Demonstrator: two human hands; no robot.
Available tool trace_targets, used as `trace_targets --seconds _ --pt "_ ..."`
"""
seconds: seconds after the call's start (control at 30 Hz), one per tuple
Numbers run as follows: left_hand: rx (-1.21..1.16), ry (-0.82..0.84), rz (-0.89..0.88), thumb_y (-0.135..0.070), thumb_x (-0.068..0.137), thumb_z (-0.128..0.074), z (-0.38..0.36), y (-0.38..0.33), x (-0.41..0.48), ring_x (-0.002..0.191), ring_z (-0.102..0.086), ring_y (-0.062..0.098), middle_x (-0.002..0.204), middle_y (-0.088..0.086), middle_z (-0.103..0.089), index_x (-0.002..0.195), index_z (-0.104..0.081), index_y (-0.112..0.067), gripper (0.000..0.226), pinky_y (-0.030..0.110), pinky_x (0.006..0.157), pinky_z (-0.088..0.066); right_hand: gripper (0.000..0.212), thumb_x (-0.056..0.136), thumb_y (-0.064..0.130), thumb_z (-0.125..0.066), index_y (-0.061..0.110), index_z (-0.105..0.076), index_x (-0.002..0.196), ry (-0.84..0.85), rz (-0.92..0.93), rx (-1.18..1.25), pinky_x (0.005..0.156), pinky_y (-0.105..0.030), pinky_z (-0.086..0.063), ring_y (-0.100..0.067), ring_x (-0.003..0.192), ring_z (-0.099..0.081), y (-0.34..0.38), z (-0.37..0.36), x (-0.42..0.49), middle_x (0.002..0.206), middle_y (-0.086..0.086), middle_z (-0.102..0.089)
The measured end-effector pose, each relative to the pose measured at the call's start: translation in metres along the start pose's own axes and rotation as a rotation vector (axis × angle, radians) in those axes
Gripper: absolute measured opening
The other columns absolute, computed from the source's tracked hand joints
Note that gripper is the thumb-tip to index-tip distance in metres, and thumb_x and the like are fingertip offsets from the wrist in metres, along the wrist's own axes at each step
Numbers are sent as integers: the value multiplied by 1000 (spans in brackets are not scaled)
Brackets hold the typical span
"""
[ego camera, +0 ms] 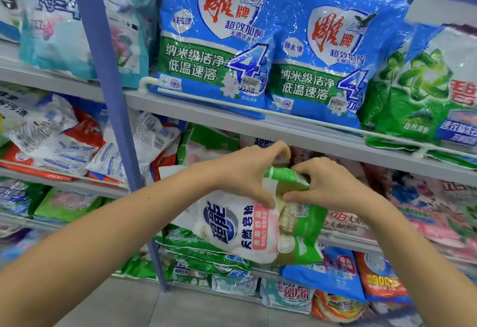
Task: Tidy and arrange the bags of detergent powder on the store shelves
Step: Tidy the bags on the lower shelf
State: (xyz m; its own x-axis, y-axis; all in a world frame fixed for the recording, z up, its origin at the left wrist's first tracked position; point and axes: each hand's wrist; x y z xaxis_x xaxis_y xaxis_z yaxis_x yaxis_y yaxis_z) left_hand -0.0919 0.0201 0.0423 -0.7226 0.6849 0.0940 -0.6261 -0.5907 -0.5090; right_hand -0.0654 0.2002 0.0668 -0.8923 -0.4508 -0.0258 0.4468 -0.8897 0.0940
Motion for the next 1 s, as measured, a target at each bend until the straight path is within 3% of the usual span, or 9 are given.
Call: trace_targets --seconds 0.1,0.17,0.27,0.37,0.43,0.57,0.7,0.87,1.0 --pt "-107 -99 6 -39 67 -82 5 19 -17 92 -50 3 103 -25 -46 134 -31 -24 86 15 77 -37 19 78 41 -71 26 -63 70 -115 80 206 57 -35 -40 -7 54 -48 -1 5 -5 56 7 -56" --pt "-114 -216 33 -43 70 -80 -1 37 -39 109 -47 3 119 -15 -49 139 -30 -25 88 18 91 -37 21 78 43 -68 22 -67 75 -153 123 235 57 -36 -44 -10 56 -53 1 8 -9 62 6 -63" --pt "-227 -599 199 -50 67 -76 -32 69 -75 114 -47 3 126 -10 -50 129 -42 -26 74 24 98 -39 26 75 57 -60 33 -68 76 -192 145 310 57 -41 -49 -7 58 -57 -8 15 -14 68 8 -68" --pt "-759 -784 611 -69 47 -76 -81 85 -97 91 -57 16 95 -1 -58 96 -53 -24 71 30 81 -46 44 76 68 -52 28 -69 77 -261 186 350 54 -39 -49 -10 56 -58 -21 26 -17 64 5 -66" --pt "-1278 -542 830 -79 31 -77 -115 79 -98 85 -60 23 92 8 -62 93 -58 -11 94 32 75 -49 54 77 73 -48 22 -68 74 -302 219 396 49 -29 -43 -10 49 -50 -23 31 -18 59 2 -61" --pt "-1982 -135 652 -73 63 -54 -150 37 -67 117 -55 33 128 21 -55 126 -50 0 96 42 102 -43 47 76 67 -56 22 -68 80 -380 228 585 57 -34 -46 -22 63 -60 -21 30 -20 69 -4 -66" --pt "-2445 -421 321 -78 54 -55 -120 7 -31 125 -49 39 133 21 -54 128 -59 -8 102 53 110 -30 38 76 57 -64 19 -65 71 -441 183 757 56 -19 -42 -9 60 -56 -20 19 -31 67 -7 -64" --pt "-2220 -757 435 -55 49 -80 -94 7 -30 98 -66 33 114 18 -67 116 -65 -10 82 47 82 -54 63 59 82 -57 22 -69 76 -261 -5 655 65 -31 -53 -17 68 -65 -40 11 -50 76 -4 -69" --pt "-1905 -891 513 -42 53 -74 -62 6 -34 90 -70 29 105 13 -71 113 -65 -16 67 41 72 -56 64 65 80 -54 26 -67 95 -105 -63 525 72 -39 -56 -6 80 -68 -33 -8 -46 90 15 -71"
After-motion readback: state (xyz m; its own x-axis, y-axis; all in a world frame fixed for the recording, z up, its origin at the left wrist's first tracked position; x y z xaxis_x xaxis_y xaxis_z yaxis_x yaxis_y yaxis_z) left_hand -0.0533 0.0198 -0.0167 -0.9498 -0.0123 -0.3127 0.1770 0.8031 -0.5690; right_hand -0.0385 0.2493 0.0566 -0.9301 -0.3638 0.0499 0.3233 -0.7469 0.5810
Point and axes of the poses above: each hand's wrist, its own x-axis towards the middle knuckle, its own z-axis out of the back of the hand, y = z × x
